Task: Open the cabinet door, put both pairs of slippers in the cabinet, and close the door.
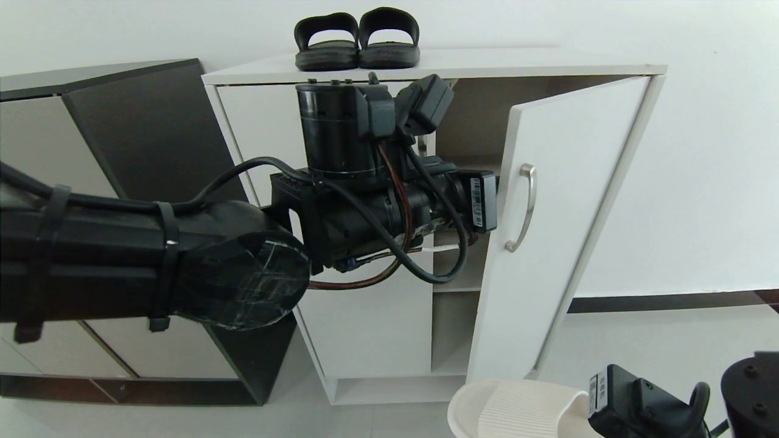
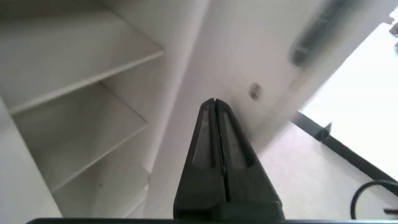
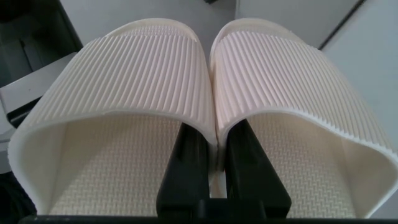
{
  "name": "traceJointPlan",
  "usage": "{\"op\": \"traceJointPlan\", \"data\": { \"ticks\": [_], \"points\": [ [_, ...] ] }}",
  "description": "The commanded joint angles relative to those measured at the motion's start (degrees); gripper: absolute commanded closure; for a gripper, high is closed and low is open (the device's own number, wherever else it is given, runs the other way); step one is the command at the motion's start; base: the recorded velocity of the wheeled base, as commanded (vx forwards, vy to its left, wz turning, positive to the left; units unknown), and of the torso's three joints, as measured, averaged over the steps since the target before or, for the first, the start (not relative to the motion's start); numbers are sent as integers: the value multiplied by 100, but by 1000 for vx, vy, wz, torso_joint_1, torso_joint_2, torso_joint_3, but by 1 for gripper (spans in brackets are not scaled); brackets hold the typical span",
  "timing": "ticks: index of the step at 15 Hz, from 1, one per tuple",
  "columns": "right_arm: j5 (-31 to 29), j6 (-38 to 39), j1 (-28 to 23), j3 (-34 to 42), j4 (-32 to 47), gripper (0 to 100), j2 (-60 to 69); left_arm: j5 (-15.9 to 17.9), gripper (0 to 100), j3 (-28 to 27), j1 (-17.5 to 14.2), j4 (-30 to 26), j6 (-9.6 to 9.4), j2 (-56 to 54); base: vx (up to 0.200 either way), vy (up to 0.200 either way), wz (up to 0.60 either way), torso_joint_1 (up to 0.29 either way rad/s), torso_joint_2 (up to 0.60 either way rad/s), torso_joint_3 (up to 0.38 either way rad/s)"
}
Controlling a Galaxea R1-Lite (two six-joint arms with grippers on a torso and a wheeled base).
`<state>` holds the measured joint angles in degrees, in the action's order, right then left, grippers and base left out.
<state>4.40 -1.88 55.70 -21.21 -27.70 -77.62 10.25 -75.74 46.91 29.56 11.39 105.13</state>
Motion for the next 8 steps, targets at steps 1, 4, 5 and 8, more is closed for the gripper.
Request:
{"op": "traceJointPlan", "data": {
  "ticks": [1, 4, 5, 8],
  "points": [
    [-1, -6, 178, 73, -8, 100, 19, -138, 100, 393, 697, 94, -5, -195, -200, 0, 0, 2, 2, 7],
    [-9, 3, 292, 135, -43, 100, 1, -190, 100, 367, 1048, 392, -5, 25, -200, 0, 0, -2, 2, 7],
    [-9, 12, 257, 117, -52, 100, -8, -190, 100, 376, 952, 463, -5, 51, 0, 0, 0, 0, 0, 0],
    [8, 12, -15, 29, -60, 100, -69, -533, 100, 481, 169, 814, -5, -186, 0, 0, 0, 0, 0, 0]
  ]
}}
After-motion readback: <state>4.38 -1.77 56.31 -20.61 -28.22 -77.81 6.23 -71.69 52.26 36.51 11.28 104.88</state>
